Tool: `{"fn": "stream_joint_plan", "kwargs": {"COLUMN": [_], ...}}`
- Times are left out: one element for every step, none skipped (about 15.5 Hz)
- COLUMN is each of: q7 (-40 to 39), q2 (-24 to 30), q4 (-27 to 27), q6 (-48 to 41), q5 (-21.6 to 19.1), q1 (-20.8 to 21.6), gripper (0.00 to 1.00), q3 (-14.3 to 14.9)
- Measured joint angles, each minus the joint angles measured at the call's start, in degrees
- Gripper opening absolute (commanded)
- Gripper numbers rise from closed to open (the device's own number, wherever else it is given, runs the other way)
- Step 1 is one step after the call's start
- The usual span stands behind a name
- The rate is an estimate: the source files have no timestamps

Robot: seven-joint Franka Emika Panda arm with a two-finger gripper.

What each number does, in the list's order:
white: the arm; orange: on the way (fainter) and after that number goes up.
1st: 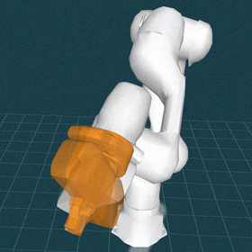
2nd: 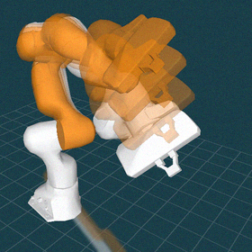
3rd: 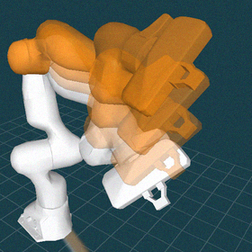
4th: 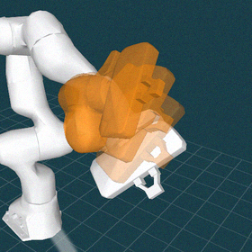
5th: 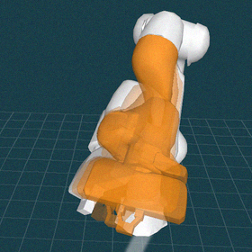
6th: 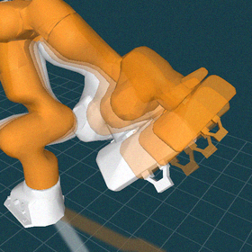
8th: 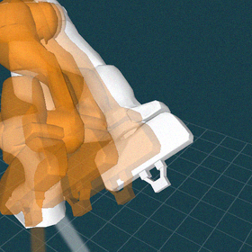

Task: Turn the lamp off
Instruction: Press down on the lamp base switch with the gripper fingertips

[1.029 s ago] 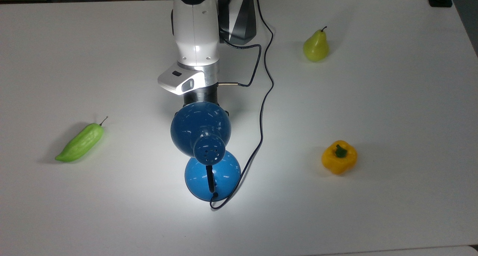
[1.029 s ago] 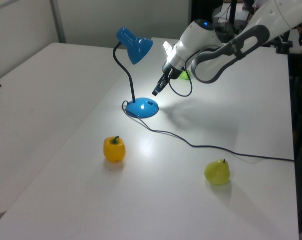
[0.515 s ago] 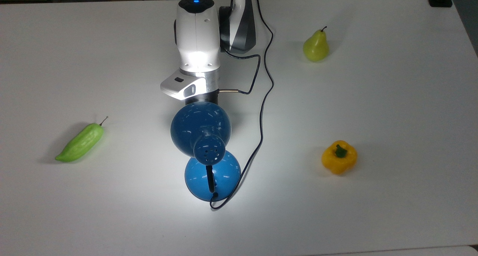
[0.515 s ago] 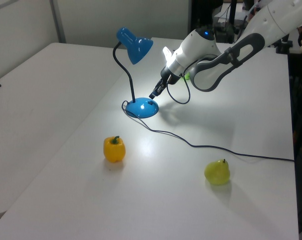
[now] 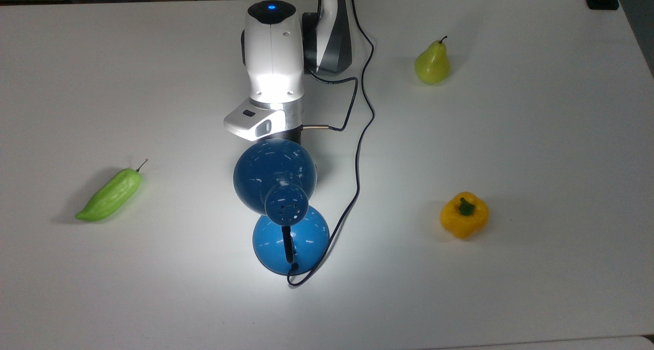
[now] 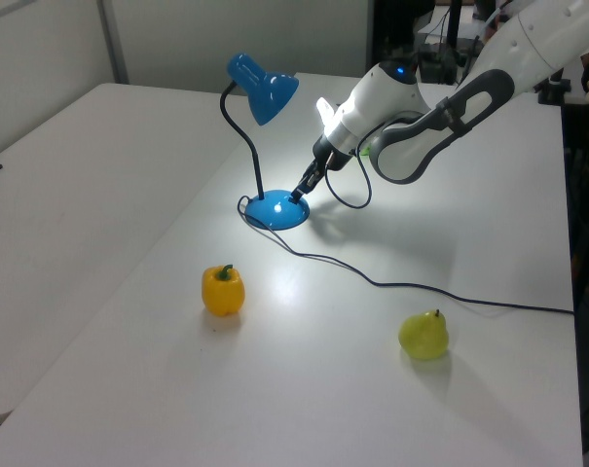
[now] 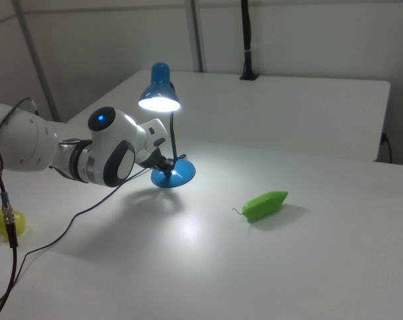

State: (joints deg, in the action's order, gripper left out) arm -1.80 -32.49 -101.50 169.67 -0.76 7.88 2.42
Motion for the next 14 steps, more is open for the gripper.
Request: {"fn": "stream_joint_plan", "kwargs": {"q7": [0.00, -0.01, -0.03, -0.10, -0.18, -0.22, -0.24, -0.25, -0.26, -0.26, -0.26, -0.26, -0.26, -0.26], "q2": [-0.01, -0.01, -0.01, -0.01, -0.01, -0.01, -0.01, -0.01, -0.01, -0.01, -0.01, -0.01, 0.00, 0.00], "q4": [0.01, 0.01, 0.01, 0.01, 0.01, 0.01, 0.01, 0.01, 0.01, 0.02, 0.05, 0.07, 0.11, 0.16], "q6": [0.01, 0.01, 0.01, 0.01, 0.01, 0.01, 0.01, 0.01, 0.01, 0.01, 0.01, 0.01, 0.01, 0.01], "q5": [0.00, 0.00, 0.00, 0.02, 0.02, 0.03, 0.03, 0.03, 0.03, 0.03, 0.03, 0.03, 0.03, 0.03], "q1": [0.00, 0.00, 0.00, 0.00, 0.00, 0.00, 0.00, 0.00, 0.00, 0.00, 0.00, 0.00, 0.00, 0.00], "gripper": [0.00, 0.00, 0.00, 0.00, 0.00, 0.00, 0.00, 0.00, 0.00, 0.00, 0.00, 0.00, 0.00, 0.00], "q3": [0.00, 0.00, 0.00, 0.00, 0.00, 0.00, 0.00, 0.00, 0.00, -0.01, -0.05, -0.15, -0.32, -0.52]}}
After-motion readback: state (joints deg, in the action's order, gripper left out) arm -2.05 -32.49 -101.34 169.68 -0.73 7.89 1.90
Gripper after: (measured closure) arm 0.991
